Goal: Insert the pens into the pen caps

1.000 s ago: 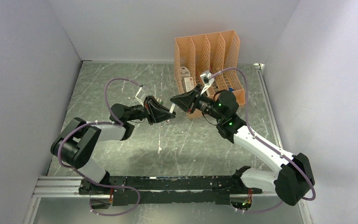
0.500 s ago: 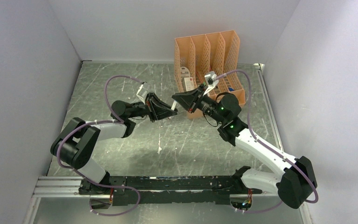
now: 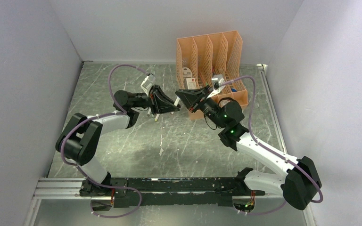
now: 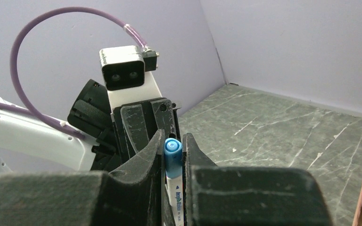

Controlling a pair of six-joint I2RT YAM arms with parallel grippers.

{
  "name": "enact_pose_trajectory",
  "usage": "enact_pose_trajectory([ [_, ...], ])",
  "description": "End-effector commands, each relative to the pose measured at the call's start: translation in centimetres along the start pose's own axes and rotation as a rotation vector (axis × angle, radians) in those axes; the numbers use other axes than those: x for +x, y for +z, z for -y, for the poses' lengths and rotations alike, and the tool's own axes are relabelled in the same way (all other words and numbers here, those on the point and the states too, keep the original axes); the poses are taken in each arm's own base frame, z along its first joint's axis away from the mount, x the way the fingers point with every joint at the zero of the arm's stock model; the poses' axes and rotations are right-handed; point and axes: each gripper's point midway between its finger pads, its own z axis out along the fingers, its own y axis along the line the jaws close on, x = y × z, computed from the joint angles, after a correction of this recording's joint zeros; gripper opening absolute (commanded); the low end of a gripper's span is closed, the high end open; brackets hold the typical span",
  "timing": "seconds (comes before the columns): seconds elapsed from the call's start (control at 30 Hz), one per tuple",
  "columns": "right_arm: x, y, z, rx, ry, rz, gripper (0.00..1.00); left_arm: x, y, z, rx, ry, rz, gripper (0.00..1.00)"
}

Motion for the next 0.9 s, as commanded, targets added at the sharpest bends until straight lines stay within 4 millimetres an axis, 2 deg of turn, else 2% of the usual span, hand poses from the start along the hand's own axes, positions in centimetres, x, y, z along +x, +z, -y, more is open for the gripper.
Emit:
enact_pose_trajectory([
  [0.0, 14.1, -4.7, -1.9, -0.094, 0.119, -0.514, 0.00, -9.2, 1.3, 1.2, 0.027, 0.201, 0.236, 0.07],
  [0.5, 18.7, -6.2, -2.1, -0.101, 0.151, -0.657, 0.00, -12.1, 2.4, 0.5, 0.013, 0.279, 0.211, 0.07],
  [0.7, 21.0, -7.6, -1.4, -0.076, 0.156, -0.717, 0.00, -13.6, 2.8, 0.4, 0.018, 0.311, 0.209, 0.07],
  [0.87, 22.2, -8.4, -0.9, -0.059, 0.156, -0.751, 0.00, -14.6, 3.0, 0.6, 0.037, 0.339, 0.199, 0.07],
])
